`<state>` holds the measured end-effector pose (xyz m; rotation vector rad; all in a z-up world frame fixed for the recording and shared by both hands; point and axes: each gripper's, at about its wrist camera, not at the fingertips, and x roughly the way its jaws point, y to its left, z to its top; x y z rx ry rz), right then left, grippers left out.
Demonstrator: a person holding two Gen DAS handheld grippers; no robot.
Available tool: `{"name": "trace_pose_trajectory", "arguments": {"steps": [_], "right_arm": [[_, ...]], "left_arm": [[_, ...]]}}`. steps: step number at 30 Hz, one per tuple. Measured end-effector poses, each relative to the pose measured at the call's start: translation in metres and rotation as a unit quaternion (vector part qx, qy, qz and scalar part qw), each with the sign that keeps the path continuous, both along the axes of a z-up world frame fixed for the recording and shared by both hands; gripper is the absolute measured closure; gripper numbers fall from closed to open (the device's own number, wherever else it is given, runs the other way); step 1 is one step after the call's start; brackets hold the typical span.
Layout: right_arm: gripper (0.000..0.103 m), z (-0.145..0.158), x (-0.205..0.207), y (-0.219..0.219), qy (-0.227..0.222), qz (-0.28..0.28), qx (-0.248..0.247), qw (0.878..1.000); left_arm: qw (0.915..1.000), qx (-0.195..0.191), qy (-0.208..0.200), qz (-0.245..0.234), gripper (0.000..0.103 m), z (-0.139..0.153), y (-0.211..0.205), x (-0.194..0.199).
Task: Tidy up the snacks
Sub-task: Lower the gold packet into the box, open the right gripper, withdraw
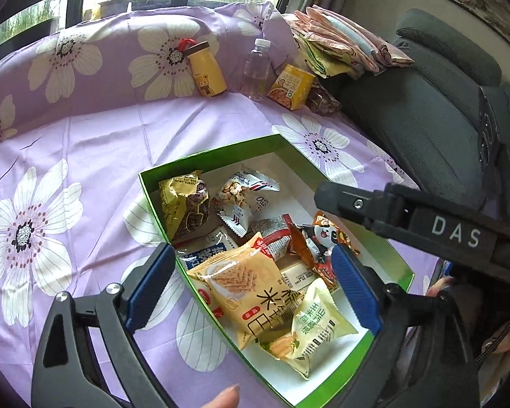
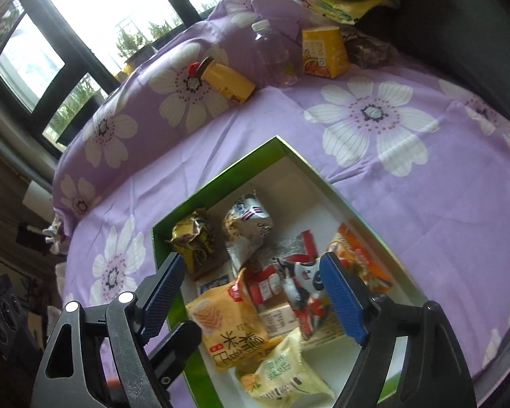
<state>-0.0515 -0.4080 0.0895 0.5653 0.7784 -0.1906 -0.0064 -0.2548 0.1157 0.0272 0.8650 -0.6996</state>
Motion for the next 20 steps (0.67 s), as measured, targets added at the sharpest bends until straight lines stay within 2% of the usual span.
{"name": "trace_pose_trajectory", "arguments": {"steps": [4,9,20], "right_arm": [[0.016,0.002,-0.021,0.001,-0.001,-0.014,-0.023,1.0],[0.015,-0.005,-0.044,-0.002,-0.016,-0.019,0.003,1.0],[0.015,-0.004,-0.051,0.004,-0.022,-0.021,-0.013,0.999]], "left_arm": [[0.9999,0.004,-0.011,-0.002,0.002,0.005,0.005,-0.014],[1.0,-0.002,-0.007,-0.005,0.002,0.006,0.008,-0.023],[0.9999,-0.014,0.007,0.006,0.002,0.006,0.017,-0.028]]}}
